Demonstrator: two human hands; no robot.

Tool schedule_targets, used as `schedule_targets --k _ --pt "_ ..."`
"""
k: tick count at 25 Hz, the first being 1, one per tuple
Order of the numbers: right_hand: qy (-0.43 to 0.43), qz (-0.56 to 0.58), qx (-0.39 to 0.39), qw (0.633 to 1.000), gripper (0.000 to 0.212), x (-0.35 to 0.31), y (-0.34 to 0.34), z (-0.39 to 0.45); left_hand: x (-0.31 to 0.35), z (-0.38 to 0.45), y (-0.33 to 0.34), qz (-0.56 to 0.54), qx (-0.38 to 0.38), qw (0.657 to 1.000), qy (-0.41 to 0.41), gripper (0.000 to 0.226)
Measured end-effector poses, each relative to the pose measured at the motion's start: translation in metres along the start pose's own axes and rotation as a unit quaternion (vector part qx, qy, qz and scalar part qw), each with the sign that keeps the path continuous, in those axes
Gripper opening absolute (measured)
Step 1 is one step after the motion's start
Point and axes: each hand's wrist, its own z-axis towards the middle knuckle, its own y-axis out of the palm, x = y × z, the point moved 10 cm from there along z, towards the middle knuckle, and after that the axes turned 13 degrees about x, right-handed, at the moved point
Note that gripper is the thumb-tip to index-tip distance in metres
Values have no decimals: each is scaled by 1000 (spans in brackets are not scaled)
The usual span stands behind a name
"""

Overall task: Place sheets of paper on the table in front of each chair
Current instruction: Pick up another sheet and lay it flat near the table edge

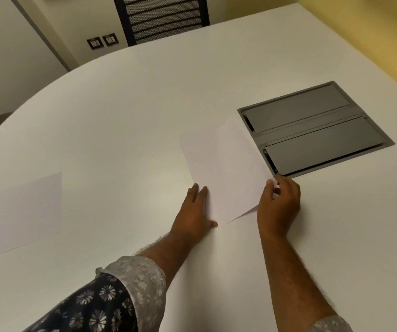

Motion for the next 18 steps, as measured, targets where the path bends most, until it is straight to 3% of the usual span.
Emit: schedule_targets --k 2,4,7,10,12,15,18 --pt "67 54 4 996 19 9 -5 2 5 -2 -6 -39 -25 999 10 118" --pt "163 98 1 982 14 23 -8 0 9 -6 -27 -152 17 988 -22 113" --pt "297 172 -7 939 14 33 -20 -11 12 -23 -52 -342 109 925 -125 85" --pt "355 201 -16 913 17 22 -48 -26 23 -49 -57 -453 90 858 -227 75" --pt "381 218 -24 898 14 17 -70 -41 28 -65 -69 -504 73 827 -238 60" --pt "400 222 -43 888 9 12 -103 -66 34 -90 -94 -515 62 832 -198 30" --pt "397 234 -45 886 10 -2 -144 -89 30 -125 -118 -498 96 843 -178 22"
